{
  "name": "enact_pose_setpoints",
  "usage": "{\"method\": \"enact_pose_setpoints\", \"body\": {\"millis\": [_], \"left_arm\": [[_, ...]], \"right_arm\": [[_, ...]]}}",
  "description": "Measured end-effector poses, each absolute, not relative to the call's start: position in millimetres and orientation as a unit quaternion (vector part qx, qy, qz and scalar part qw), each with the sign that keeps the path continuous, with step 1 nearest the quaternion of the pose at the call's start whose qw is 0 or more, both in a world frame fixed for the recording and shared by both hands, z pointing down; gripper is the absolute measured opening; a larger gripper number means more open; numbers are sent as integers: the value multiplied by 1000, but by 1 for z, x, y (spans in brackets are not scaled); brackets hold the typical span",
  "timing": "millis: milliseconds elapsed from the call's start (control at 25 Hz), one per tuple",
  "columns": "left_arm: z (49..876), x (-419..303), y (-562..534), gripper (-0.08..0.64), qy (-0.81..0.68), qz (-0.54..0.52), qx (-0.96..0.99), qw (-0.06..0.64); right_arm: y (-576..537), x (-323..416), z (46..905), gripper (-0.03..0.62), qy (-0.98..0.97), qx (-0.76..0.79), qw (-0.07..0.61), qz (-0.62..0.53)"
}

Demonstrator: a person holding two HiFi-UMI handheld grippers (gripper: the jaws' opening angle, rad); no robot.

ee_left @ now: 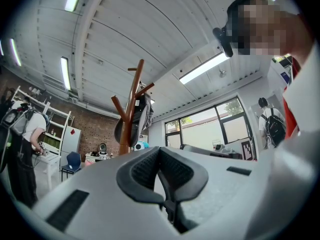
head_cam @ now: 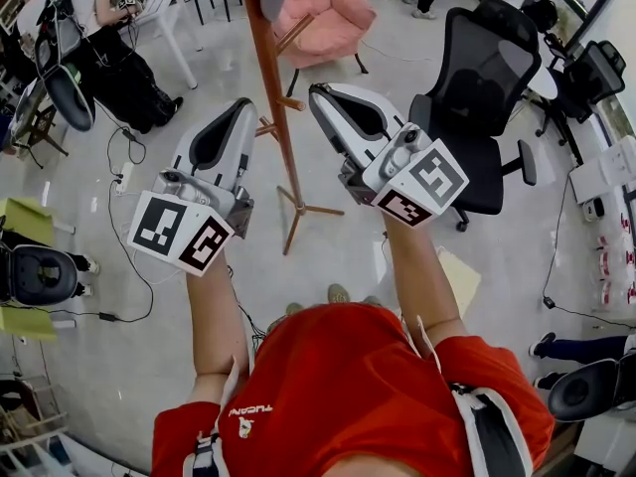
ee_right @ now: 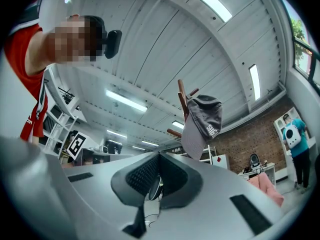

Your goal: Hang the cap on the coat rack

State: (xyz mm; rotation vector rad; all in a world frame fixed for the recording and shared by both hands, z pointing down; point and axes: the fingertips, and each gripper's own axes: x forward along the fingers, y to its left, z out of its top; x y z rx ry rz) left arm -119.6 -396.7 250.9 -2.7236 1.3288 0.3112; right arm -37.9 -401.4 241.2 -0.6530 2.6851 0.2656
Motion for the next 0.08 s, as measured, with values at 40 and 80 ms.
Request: {"method": "enact_pose_setpoints", "body": {"millis": [40, 80], "left_arm": [[251, -119, -396, 8, 436, 102, -893, 47], [251, -119, -396, 8, 435, 102, -893, 47]], "right_arm": [[-401, -38, 241, 23, 951, -230, 182, 94], [-400, -38, 240, 23, 951, -230, 183, 95]]}}
